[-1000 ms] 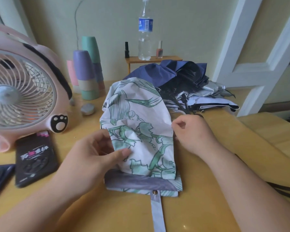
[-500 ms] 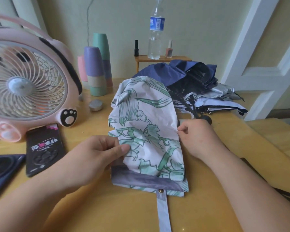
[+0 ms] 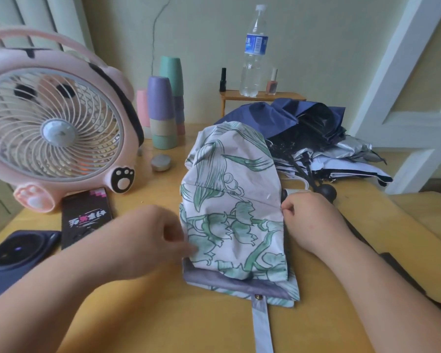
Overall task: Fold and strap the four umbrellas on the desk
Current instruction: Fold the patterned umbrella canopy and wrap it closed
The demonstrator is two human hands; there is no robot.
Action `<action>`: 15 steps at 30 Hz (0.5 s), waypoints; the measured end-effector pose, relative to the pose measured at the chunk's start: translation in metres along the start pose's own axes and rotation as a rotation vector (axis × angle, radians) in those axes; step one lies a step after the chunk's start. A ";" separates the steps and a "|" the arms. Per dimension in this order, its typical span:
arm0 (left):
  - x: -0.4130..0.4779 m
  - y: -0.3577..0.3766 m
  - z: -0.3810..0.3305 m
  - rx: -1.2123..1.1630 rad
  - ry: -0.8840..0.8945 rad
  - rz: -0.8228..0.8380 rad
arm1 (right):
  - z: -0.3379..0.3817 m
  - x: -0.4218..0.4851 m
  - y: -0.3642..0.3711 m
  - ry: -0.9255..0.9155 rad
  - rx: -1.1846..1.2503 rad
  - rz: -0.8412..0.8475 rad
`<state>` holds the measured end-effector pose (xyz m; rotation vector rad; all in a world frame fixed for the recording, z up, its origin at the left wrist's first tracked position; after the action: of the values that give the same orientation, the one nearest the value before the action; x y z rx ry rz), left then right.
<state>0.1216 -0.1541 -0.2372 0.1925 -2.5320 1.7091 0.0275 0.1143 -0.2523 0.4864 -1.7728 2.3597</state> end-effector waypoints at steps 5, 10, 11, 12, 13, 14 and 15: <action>0.021 -0.045 -0.063 -0.019 0.652 -0.339 | 0.003 -0.001 -0.004 -0.002 -0.010 -0.015; 0.053 0.028 -0.071 -0.030 0.599 0.162 | 0.002 -0.002 -0.005 0.013 -0.003 -0.003; 0.055 0.035 -0.069 -0.058 0.587 0.177 | 0.002 -0.002 -0.005 0.019 0.003 -0.003; 0.056 0.038 -0.067 -0.087 0.588 0.165 | 0.002 -0.002 -0.004 0.020 0.007 -0.003; 0.057 0.037 -0.067 -0.105 0.597 0.143 | 0.001 -0.001 -0.004 0.017 0.007 -0.004; 0.059 0.037 -0.067 -0.115 0.611 0.121 | 0.000 0.000 -0.003 0.016 0.001 -0.006; 0.060 0.037 -0.067 -0.117 0.627 0.104 | 0.000 0.000 -0.003 0.015 -0.003 -0.008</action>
<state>0.0566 -0.0819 -0.2381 -0.4230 -2.1757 1.3566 0.0284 0.1152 -0.2493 0.4739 -1.7643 2.3488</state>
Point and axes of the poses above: each hand's wrist, its own x-axis towards the middle knuckle, its own y-axis out of the palm, z = x × y, the point moved 8 cm from there along x, towards the middle knuckle, and after that the axes turned 10 degrees about -z, right-handed, at the moved point
